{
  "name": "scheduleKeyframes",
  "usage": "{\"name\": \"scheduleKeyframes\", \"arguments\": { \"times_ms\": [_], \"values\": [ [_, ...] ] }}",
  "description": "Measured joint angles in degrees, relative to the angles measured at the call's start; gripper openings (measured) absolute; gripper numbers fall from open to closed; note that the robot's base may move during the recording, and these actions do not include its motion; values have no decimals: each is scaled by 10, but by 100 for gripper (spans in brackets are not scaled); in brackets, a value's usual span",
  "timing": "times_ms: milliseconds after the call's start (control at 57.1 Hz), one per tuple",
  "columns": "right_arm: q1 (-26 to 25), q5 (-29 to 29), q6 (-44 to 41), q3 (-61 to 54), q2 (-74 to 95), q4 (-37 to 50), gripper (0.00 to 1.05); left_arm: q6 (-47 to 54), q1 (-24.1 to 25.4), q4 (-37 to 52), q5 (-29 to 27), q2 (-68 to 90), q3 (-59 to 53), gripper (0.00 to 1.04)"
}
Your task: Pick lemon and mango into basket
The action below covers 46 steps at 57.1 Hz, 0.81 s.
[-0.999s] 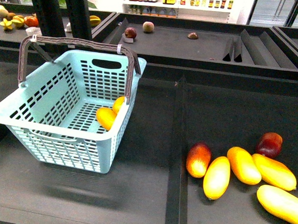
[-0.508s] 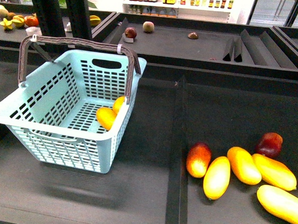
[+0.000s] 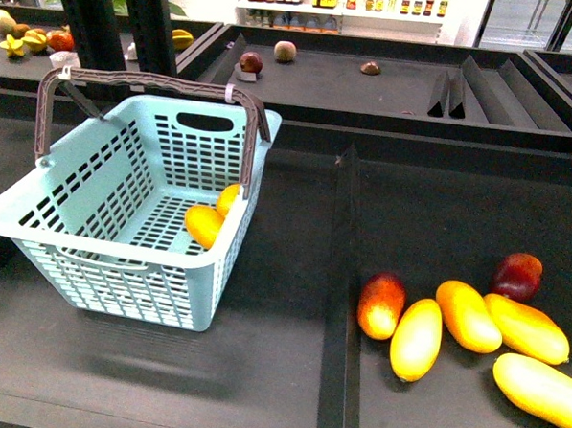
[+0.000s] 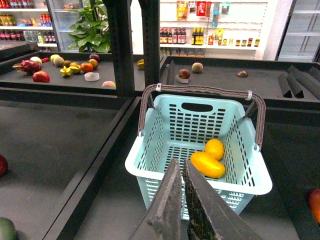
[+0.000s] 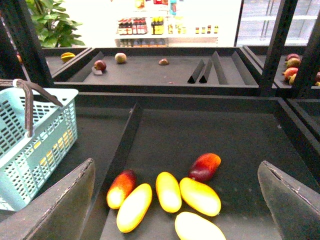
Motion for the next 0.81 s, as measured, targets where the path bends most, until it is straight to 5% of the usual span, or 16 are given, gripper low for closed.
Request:
{"name": "scheduleKeyframes", "arguments": {
  "times_ms": [228, 333, 806],
  "values": [
    [0, 0, 0, 0, 0, 0, 96, 0, 0, -36, 0, -36, 0, 3],
    [0, 0, 0, 0, 0, 0, 96, 0, 0, -130, 0, -117, 0, 3],
    [0, 0, 0, 0, 0, 0, 96, 0, 0, -136, 0, -133, 0, 3]
  ]
}}
